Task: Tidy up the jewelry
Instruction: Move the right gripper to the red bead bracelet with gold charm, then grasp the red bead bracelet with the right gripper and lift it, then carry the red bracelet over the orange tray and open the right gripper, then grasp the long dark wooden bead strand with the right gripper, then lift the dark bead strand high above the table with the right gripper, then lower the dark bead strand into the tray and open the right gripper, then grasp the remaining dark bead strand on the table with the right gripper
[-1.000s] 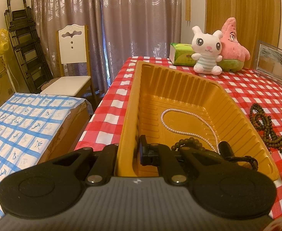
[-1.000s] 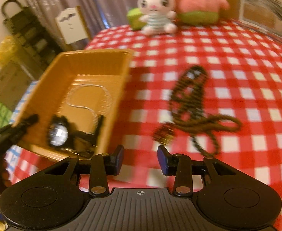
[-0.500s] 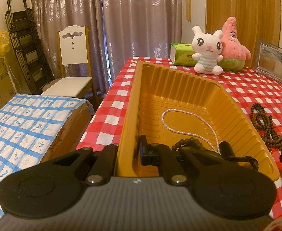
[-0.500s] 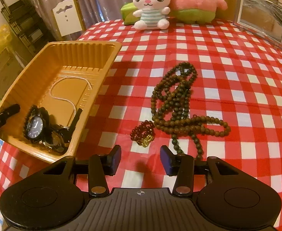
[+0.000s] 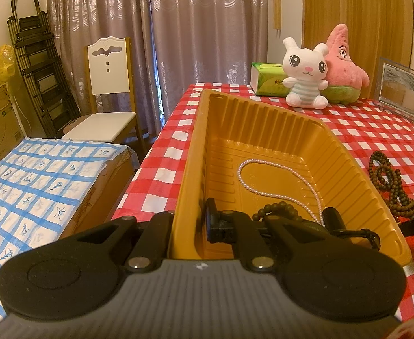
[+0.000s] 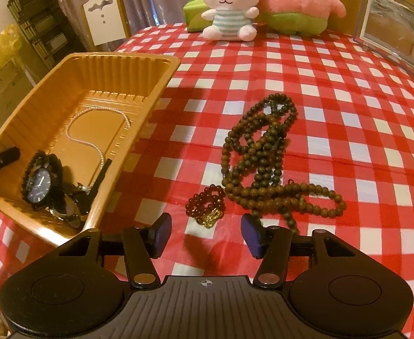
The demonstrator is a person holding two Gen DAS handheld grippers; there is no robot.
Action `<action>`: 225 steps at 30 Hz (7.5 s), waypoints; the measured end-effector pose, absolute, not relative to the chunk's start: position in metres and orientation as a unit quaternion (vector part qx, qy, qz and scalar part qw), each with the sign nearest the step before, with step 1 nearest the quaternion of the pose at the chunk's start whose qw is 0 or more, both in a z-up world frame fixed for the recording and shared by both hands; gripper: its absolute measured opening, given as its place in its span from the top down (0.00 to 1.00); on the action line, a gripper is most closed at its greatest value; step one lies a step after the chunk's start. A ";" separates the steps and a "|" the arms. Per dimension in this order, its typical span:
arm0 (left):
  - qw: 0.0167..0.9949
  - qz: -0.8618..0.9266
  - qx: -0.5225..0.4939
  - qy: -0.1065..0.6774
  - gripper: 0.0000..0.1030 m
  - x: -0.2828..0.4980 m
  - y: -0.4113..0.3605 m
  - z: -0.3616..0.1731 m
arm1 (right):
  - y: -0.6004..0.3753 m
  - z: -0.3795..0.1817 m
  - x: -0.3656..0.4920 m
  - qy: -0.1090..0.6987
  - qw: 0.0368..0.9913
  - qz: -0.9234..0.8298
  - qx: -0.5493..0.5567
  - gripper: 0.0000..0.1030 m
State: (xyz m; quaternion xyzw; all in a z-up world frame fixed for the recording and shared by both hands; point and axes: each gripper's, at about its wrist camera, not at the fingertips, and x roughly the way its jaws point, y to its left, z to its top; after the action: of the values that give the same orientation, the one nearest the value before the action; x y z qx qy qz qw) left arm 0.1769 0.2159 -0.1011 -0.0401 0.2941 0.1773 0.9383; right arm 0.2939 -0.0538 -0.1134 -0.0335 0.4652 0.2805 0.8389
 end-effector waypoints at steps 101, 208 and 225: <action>0.939 0.171 -0.029 0.297 0.94 0.182 0.214 -0.099 | -0.083 -0.096 0.303 0.409 0.848 0.314 -0.127 0.62; 0.939 0.159 -0.025 0.303 0.96 0.179 0.214 -0.098 | 0.039 -0.017 0.301 0.372 0.822 0.431 0.008 0.86; 0.939 0.156 -0.023 0.306 0.96 0.180 0.215 -0.098 | -0.013 -0.029 0.290 0.405 0.833 0.376 0.020 0.60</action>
State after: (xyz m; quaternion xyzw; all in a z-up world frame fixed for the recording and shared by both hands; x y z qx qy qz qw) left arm 0.1804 0.2151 -0.0984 -0.0233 0.3060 0.1565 0.9388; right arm 0.2896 -0.0134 -0.0287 0.0201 0.4052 0.3757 0.8332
